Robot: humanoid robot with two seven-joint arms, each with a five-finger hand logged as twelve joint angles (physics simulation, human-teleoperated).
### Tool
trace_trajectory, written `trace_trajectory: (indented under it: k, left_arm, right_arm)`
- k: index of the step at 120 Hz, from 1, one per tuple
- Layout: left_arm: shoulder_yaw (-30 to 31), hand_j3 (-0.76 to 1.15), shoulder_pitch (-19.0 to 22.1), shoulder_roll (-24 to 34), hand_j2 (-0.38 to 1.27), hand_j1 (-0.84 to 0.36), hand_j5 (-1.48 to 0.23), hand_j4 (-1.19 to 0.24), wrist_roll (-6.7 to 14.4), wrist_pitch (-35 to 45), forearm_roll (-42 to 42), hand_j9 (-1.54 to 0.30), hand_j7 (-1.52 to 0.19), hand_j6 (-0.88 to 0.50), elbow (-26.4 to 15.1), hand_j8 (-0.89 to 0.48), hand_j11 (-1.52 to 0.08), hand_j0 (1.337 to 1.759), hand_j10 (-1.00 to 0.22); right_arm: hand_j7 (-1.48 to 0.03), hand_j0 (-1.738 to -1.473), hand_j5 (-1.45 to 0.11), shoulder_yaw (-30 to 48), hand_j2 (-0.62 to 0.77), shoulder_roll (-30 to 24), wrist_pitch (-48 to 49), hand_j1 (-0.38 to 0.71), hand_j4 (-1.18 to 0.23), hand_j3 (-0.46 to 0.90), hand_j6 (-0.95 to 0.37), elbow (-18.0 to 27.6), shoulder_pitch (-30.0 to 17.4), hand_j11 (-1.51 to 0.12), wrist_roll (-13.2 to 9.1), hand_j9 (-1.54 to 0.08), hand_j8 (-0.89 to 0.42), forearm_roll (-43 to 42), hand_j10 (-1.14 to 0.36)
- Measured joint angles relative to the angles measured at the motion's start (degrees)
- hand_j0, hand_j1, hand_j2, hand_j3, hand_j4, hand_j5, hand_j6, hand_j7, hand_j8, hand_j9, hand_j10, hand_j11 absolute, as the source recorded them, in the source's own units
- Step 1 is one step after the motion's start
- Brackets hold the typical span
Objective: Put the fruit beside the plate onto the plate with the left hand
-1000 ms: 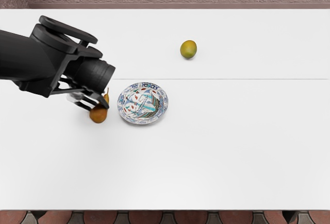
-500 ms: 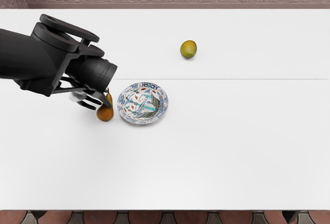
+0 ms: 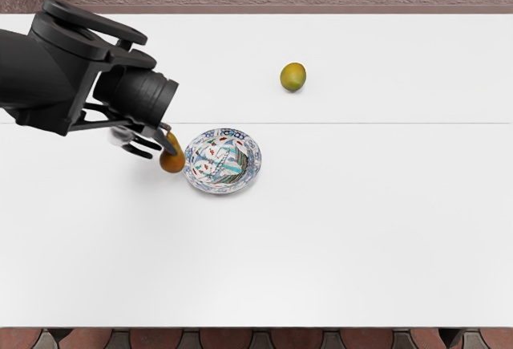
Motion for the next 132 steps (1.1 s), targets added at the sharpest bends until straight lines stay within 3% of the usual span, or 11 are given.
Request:
trace_trajectory:
  k: [99, 132]
  left_arm:
    - [-3.6, 0.0, -2.3, -2.6, 0.56, -0.51, -1.03, -0.8, 1.0, 0.0, 0.0, -1.04, -1.04, -0.68, -0.1, -0.79, -1.04, 1.657, -0.8]
    - [-4.5, 0.0, -2.2, -2.8, 0.48, -0.48, -1.0, -0.77, 0.9, 0.0, 0.0, -1.01, -1.01, -0.67, -0.1, -0.77, -1.01, 1.657, -0.77]
  right_arm:
    - [-0.02, -1.658, -0.02, 0.0, 0.0, 0.0, 0.0, -0.33, -0.01, 0.0, -0.01, 0.0, 0.0, -0.02, 0.0, -0.02, -0.01, 0.0, -0.01]
    - [-0.02, -1.658, -0.02, 0.0, 0.0, 0.0, 0.0, -0.33, -0.01, 0.0, -0.01, 0.0, 0.0, -0.02, 0.0, -0.02, -0.01, 0.0, -0.01]
